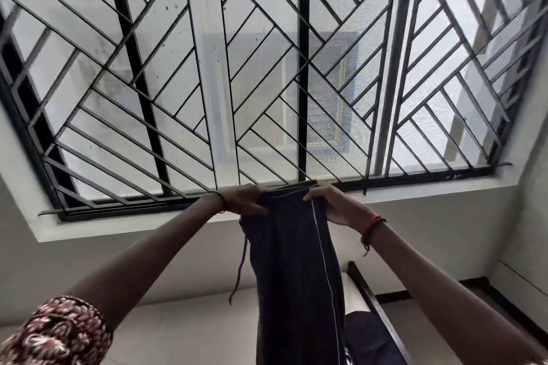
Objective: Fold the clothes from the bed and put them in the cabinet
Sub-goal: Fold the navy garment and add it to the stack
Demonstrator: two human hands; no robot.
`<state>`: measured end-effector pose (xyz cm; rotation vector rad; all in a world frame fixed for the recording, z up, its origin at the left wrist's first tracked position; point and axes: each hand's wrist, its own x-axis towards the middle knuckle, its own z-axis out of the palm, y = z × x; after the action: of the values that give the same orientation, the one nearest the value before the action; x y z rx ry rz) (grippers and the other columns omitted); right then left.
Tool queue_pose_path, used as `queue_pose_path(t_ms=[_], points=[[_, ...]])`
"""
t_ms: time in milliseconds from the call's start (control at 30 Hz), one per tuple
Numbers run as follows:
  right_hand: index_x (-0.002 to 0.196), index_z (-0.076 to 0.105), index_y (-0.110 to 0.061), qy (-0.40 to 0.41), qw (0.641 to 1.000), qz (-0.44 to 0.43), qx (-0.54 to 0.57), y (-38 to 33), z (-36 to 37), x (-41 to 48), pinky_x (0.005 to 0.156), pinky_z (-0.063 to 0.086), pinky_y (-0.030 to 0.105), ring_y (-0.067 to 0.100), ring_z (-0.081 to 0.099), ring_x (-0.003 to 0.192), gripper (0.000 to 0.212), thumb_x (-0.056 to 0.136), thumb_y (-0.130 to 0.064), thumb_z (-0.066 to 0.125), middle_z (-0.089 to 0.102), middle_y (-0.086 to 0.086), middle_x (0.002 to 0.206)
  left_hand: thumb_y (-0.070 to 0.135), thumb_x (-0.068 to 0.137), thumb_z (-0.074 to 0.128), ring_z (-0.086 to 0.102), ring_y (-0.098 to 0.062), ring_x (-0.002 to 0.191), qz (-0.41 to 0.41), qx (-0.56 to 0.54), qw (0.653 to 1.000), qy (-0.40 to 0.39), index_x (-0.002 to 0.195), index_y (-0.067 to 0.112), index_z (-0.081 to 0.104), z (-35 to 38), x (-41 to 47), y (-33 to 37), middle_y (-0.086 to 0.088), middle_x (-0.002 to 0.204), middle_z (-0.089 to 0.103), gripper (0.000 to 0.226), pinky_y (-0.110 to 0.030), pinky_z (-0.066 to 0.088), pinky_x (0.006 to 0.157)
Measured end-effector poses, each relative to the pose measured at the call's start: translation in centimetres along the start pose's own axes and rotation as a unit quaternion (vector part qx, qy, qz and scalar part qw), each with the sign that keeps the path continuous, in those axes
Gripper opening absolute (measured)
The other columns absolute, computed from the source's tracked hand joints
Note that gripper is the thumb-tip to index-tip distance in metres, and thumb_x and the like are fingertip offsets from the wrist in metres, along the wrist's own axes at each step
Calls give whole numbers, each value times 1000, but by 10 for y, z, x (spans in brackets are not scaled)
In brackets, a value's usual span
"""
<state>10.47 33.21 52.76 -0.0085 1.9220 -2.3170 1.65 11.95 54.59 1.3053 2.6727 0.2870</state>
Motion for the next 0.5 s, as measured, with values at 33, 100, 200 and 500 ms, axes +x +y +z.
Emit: queue_pose_path(t_ms=[33, 100, 200, 500], points=[[71, 58, -4, 13, 999, -17, -33, 5, -2, 1, 56, 54, 23, 15, 64, 57, 29, 82, 17, 41, 63, 8, 66, 46, 77, 50, 62, -19, 91, 3, 12, 1000, -5, 110, 18, 57, 3, 2, -2, -1, 102, 64, 44, -38, 52, 81], [98, 61, -9, 53, 982, -67, -170, 13, -8, 5, 69, 52, 25, 14, 62, 74, 33, 82, 15, 46, 64, 10, 89, 44, 79, 41, 60, -23, 89, -3, 33, 999, -16, 98, 11, 57, 7, 5, 2, -8, 99, 62, 41, -39, 49, 80], [131, 46, -18, 56, 925, -106, -362, 22, -17, 11, 85, 49, 28, 14, 57, 92, 58, 80, 9, 50, 59, 9, 114, 26, 90, 42, 54, -20, 81, -20, 39, 999, -22, 93, 6, 55, 13, 9, 14, -14, 96, 61, 24, -28, 39, 71], [120, 56, -26, 7, 777, -78, -625, 52, -19, 20, 79, 51, 30, 18, 63, 97, 60, 65, -29, 80, 67, -1, 105, 24, 83, 65, 55, -15, 86, -23, 26, 997, -65, 95, 16, 56, 22, 13, 9, -4, 97, 62, 17, -28, 44, 70]])
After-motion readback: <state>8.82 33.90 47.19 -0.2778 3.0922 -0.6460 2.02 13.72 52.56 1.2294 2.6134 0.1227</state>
